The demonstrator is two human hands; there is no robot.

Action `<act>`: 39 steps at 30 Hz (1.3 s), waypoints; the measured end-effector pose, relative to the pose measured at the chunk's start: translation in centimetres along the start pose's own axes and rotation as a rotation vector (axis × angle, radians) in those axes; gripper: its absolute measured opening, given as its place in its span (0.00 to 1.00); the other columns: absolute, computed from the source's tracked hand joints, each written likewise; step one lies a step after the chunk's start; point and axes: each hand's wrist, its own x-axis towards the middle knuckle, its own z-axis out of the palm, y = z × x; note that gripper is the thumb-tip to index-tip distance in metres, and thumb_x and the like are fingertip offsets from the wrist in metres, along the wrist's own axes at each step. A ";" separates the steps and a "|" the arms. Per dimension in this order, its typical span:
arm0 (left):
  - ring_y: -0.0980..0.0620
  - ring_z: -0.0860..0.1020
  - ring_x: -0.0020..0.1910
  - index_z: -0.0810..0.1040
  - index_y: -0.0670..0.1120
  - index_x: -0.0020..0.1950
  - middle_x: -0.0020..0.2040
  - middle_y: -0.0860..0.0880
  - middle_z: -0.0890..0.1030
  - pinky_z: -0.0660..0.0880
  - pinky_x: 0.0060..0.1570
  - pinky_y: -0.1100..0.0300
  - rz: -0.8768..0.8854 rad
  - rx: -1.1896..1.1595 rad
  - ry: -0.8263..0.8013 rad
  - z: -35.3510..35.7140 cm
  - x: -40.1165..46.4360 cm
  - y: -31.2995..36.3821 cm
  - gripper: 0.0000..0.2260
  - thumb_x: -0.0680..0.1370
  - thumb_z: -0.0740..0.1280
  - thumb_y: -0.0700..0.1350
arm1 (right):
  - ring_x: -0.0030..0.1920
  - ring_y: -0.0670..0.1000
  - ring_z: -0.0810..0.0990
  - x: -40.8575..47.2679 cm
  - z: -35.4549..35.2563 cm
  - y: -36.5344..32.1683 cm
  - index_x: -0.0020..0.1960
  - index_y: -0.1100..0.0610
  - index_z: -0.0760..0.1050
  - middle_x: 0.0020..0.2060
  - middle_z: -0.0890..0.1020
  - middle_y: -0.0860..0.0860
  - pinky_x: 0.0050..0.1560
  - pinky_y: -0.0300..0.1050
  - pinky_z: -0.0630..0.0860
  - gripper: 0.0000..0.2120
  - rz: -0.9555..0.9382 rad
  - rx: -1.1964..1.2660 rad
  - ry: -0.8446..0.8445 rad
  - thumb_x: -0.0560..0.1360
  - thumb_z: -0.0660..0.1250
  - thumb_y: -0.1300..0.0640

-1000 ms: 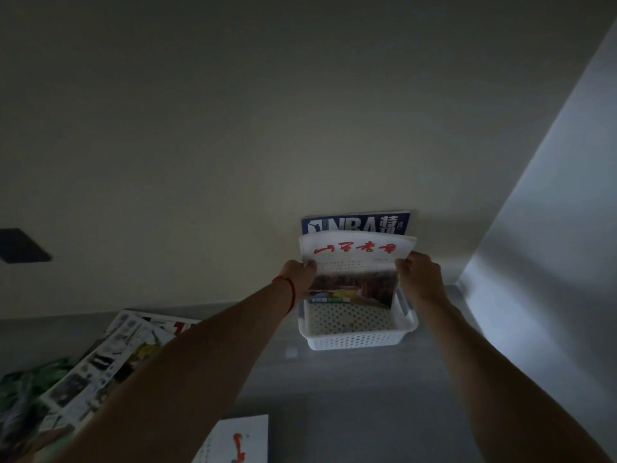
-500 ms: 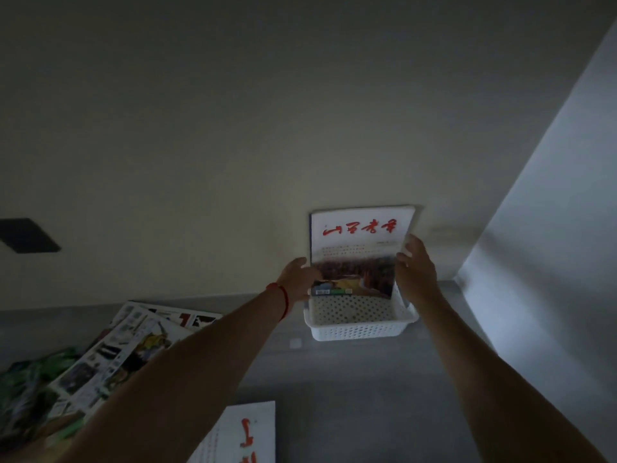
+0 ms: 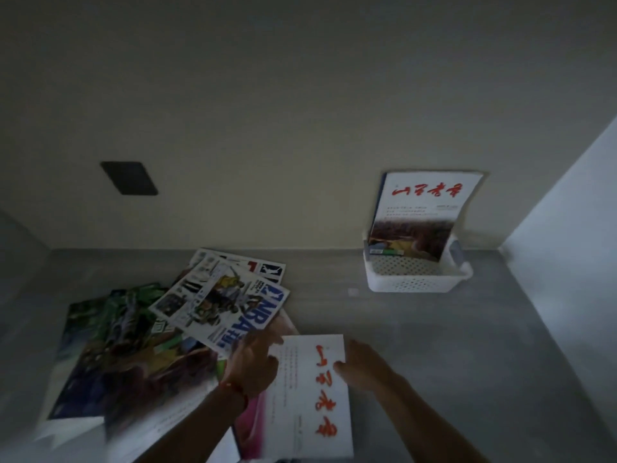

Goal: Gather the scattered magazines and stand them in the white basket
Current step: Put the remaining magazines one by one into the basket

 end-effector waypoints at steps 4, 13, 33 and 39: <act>0.47 0.51 0.79 0.61 0.62 0.75 0.79 0.57 0.56 0.54 0.74 0.39 0.047 0.221 -0.175 1.0 -3.1 -4.5 0.32 0.71 0.64 0.52 | 0.62 0.56 0.80 -1.3 5.3 -1.2 0.68 0.59 0.67 0.64 0.77 0.57 0.58 0.48 0.78 0.26 0.261 0.159 0.174 0.76 0.67 0.47; 0.45 0.35 0.79 0.39 0.63 0.78 0.78 0.54 0.31 0.42 0.75 0.32 0.185 0.220 -0.155 2.5 -4.6 -7.6 0.37 0.77 0.59 0.65 | 0.32 0.42 0.81 -3.9 6.0 -1.1 0.53 0.54 0.71 0.43 0.83 0.52 0.22 0.31 0.71 0.08 0.284 0.540 0.463 0.77 0.68 0.55; 0.51 0.82 0.53 0.75 0.50 0.66 0.56 0.49 0.83 0.82 0.49 0.62 0.446 -0.450 -0.095 -4.4 0.5 12.7 0.13 0.82 0.60 0.44 | 0.58 0.33 0.76 -13.3 -15.2 1.2 0.66 0.44 0.72 0.58 0.78 0.33 0.59 0.27 0.71 0.21 -0.428 0.227 0.959 0.75 0.71 0.47; 0.45 0.80 0.59 0.77 0.41 0.64 0.59 0.44 0.82 0.80 0.58 0.47 0.265 -0.693 -0.044 -4.8 2.3 16.5 0.13 0.81 0.63 0.39 | 0.54 0.46 0.82 -11.7 -14.2 7.0 0.59 0.38 0.76 0.54 0.82 0.40 0.51 0.34 0.78 0.16 -0.370 1.013 0.823 0.72 0.67 0.46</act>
